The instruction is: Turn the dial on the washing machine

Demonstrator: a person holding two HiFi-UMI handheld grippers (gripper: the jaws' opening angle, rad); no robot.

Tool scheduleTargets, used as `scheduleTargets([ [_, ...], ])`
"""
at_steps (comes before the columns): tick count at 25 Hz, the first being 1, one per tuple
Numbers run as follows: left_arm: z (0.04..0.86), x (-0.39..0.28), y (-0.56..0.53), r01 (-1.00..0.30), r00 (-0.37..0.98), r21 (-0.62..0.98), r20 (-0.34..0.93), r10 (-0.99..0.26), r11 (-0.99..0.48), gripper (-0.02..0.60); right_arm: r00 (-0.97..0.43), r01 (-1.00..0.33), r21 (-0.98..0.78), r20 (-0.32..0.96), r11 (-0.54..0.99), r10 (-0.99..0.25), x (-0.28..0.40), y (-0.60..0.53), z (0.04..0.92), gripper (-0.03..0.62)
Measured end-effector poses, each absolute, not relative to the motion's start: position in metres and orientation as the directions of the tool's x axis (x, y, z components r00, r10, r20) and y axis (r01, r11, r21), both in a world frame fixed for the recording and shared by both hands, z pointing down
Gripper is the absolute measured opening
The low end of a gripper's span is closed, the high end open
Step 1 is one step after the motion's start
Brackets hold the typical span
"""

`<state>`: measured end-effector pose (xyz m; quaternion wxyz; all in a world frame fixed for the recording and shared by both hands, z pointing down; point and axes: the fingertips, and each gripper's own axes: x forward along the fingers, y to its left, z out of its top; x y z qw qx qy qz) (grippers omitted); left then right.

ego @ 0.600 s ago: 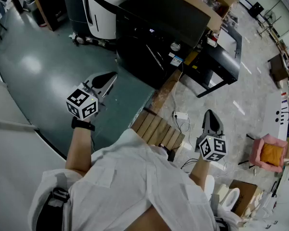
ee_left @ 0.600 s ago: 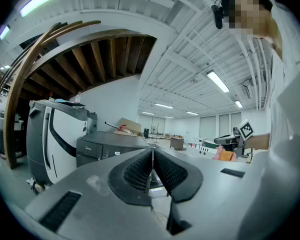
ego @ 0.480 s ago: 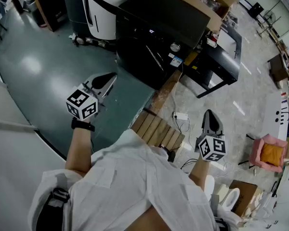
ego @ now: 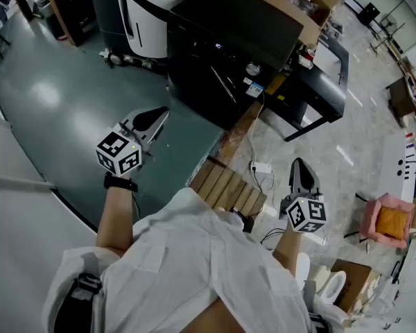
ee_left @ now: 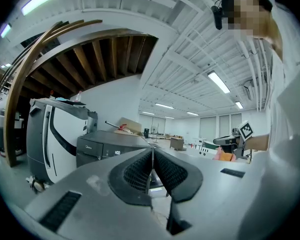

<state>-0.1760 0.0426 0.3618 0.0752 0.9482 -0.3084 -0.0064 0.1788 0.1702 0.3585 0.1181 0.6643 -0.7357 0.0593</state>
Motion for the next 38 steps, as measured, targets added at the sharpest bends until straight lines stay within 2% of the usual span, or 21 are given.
scheduleTargets([
  [7, 0.380, -0.172, 0.036, -0.589, 0.806, 0.179, 0.058, -0.589, -0.788, 0.017, -0.149, -0.978, 0.094, 0.296, 0.184, -0.943, 0.163, 0.147, 0.375, 0.005],
  [9, 0.388, -0.167, 0.030, -0.589, 0.806, 0.192, 0.073, -0.587, -0.785, 0.017, -0.185, -0.974, 0.074, 0.301, 0.216, -0.936, 0.160, 0.131, 0.379, 0.034],
  [21, 0.401, -0.121, -0.060, -0.618, 0.786, 0.208, 0.137, -0.603, -0.758, 0.017, -0.356, -0.923, 0.029, 0.313, 0.383, -0.881, 0.170, -0.013, 0.397, 0.065],
  [30, 0.413, -0.069, -0.137, -0.615, 0.788, 0.223, 0.162, -0.594, -0.756, 0.017, -0.487, -0.841, 0.046, 0.374, 0.540, -0.790, 0.163, -0.133, 0.420, 0.095],
  [38, 0.429, -0.038, -0.165, -0.605, 0.796, 0.267, 0.186, -0.576, -0.750, 0.017, -0.520, -0.758, 0.118, 0.485, 0.642, -0.704, 0.137, -0.203, 0.459, 0.155],
])
